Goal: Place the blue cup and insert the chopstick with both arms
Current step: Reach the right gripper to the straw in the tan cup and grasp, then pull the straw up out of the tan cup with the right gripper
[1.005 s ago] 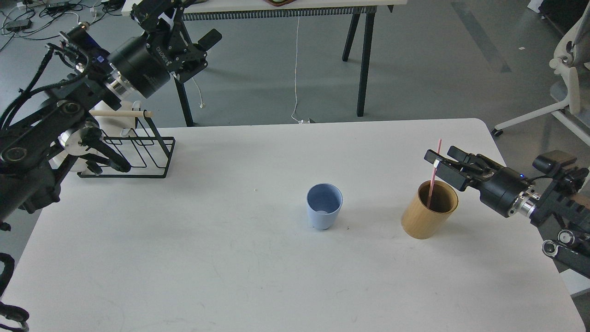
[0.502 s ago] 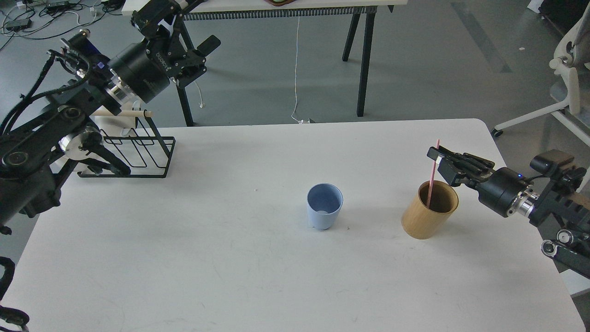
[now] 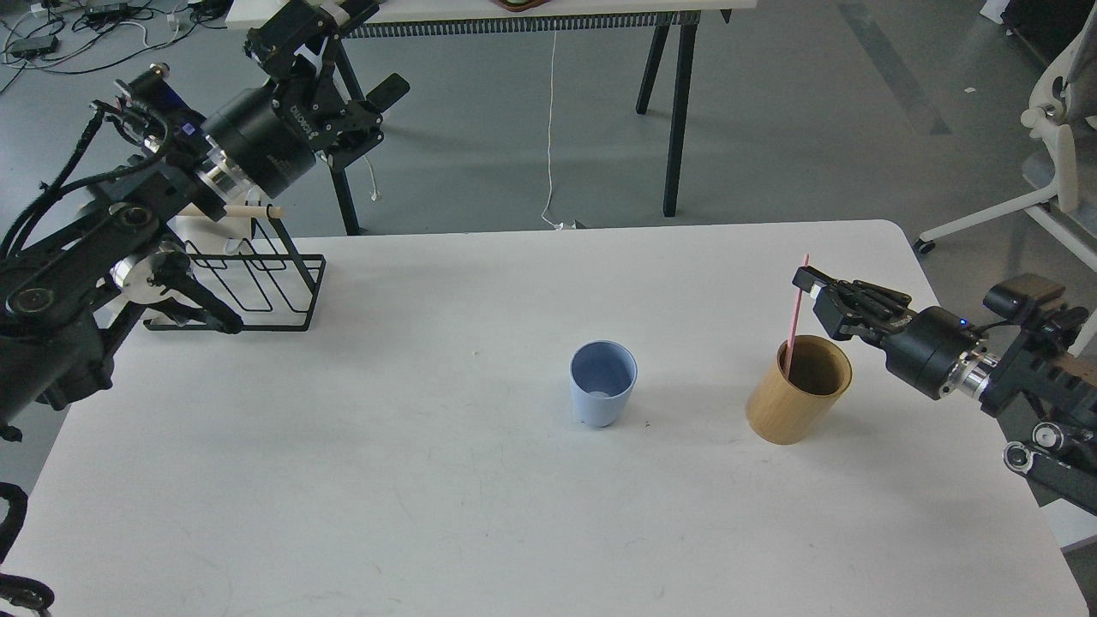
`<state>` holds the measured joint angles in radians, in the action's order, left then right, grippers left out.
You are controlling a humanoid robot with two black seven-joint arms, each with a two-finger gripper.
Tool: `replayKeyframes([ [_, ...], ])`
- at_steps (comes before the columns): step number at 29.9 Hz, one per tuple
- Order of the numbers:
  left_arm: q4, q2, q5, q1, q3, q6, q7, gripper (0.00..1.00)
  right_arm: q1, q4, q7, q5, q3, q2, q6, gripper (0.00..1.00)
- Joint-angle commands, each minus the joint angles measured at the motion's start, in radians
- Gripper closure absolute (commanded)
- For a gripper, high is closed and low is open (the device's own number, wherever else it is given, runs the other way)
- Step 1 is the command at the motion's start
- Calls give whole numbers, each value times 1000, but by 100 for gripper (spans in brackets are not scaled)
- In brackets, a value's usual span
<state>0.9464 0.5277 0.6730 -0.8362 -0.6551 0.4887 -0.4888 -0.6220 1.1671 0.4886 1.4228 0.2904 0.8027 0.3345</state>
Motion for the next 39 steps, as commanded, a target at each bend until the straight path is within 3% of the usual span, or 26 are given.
replayKeyframes([
  [1, 0, -5, -1, 0, 0, 0, 0, 1, -10, 20, 0, -4, 3, 15, -2, 99],
  [16, 0, -14, -3, 0, -1, 0, 0, 1, -149, 167, 0, -30, 16, 176, -11, 100],
  [24, -1, 14, -3, 28, -9, 0, 0, 1, -294, 197, 0, -99, 3, 185, -12, 100],
  [30, -43, 74, -4, 68, -11, 0, 0, 1, -358, 183, 0, -96, -13, 43, -52, 100],
  [39, -78, 101, -6, 114, -11, 0, 0, 1, -513, 88, 0, -94, -244, -120, -46, 100],
])
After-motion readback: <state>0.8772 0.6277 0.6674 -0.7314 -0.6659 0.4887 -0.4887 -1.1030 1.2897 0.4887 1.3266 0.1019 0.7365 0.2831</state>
